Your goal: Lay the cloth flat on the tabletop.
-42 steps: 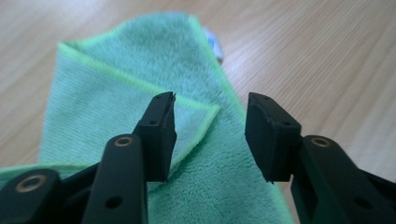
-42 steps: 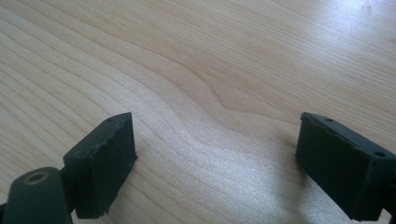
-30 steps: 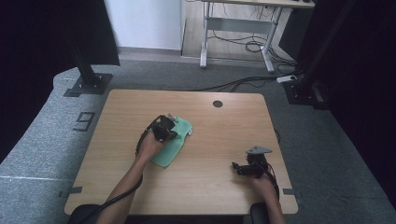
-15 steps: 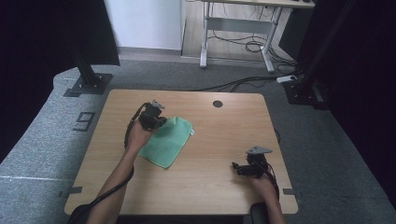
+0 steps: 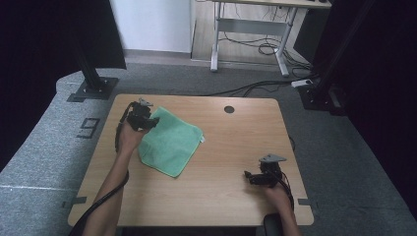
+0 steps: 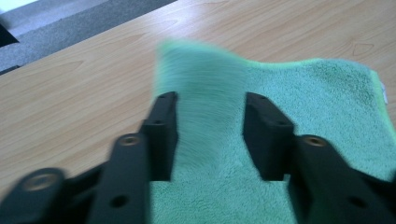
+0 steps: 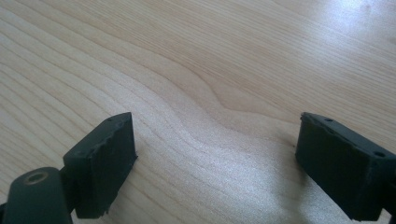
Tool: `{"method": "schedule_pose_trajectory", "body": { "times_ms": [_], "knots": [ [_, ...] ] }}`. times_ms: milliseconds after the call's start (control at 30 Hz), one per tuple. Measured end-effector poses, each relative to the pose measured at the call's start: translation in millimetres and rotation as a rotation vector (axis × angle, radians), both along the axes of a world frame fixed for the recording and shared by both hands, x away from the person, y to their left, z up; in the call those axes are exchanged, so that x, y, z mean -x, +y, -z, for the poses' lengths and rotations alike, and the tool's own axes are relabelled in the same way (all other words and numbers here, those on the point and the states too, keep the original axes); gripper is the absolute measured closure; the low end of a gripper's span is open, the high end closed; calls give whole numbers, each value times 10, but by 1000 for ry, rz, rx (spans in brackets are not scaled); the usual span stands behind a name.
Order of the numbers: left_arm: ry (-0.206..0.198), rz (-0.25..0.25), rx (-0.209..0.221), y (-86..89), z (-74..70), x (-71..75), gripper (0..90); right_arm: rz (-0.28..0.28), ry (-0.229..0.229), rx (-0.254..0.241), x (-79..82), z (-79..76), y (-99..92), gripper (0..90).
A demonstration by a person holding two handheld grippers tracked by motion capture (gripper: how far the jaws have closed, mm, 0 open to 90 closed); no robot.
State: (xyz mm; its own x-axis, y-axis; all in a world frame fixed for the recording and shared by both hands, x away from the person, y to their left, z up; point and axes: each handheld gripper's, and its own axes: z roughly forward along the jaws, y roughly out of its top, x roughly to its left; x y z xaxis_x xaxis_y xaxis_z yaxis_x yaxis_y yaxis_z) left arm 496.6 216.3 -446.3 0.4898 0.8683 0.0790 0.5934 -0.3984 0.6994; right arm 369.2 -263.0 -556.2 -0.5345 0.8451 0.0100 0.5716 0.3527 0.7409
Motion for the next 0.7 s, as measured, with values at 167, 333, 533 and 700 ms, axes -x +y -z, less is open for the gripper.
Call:
{"method": "schedule_pose_trajectory", "body": {
  "times_ms": [167,333,533,700],
  "knots": [
    [38,34,-3,42,207,90,312,0,0,0,0,0,0,119],
    [89,2,13,167,508,113,268,2,1,1,2,-1,1,119],
    [122,-15,1,270,725,164,270,2,0,1,2,-1,2,119],
    [133,-8,-23,336,836,250,285,4,3,0,4,-2,3,119]
  ]
}}
